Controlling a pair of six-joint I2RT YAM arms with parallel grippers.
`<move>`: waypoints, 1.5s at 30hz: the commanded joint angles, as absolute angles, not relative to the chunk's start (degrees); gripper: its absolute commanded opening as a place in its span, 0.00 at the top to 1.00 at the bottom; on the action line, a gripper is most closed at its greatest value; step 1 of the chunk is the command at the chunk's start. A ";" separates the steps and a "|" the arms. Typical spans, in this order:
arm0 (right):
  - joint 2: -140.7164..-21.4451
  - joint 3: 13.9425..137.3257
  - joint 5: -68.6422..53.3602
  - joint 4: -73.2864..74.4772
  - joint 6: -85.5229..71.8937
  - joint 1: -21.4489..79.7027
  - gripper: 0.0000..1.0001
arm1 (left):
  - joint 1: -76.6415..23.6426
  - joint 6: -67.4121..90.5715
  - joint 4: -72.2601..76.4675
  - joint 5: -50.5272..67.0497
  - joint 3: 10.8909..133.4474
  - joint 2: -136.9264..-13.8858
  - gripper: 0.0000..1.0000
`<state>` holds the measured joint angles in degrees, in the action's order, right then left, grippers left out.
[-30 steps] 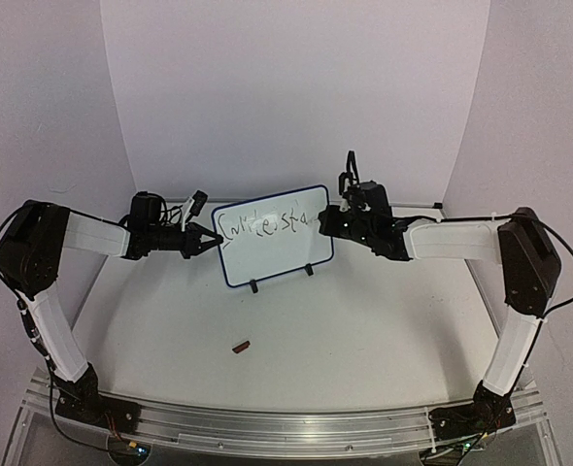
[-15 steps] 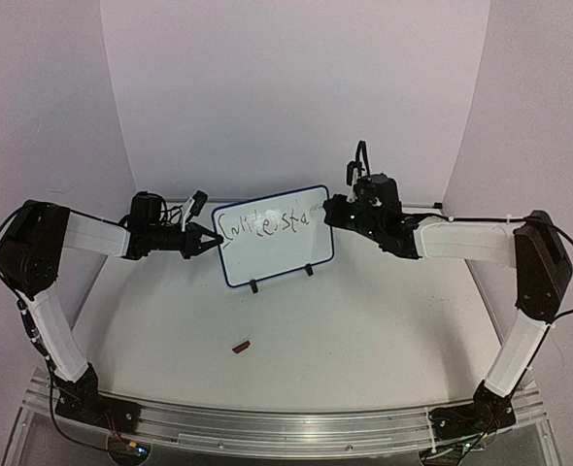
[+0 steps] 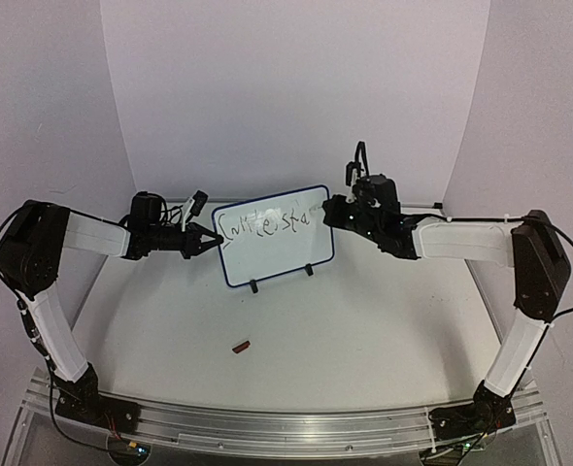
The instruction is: Write a sentence on the whiteboard
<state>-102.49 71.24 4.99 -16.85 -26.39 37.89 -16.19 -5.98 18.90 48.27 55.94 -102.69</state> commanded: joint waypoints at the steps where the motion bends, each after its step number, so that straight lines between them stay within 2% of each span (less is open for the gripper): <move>1: -104.20 74.29 5.81 -16.94 -25.91 37.35 1.00 | -16.21 -9.90 14.24 42.72 56.30 -102.92 1.00; 31: -104.63 72.06 8.34 -12.92 -27.00 36.92 1.00 | -16.17 -9.86 14.15 42.72 56.33 -102.92 1.00; 45: -101.16 71.51 4.55 -14.82 -26.71 36.92 1.00 | -16.18 -9.85 14.15 42.72 56.34 -102.92 1.00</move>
<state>-104.03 71.44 6.51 -12.56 -26.68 37.26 -16.19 -5.98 18.90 48.27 55.94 -102.69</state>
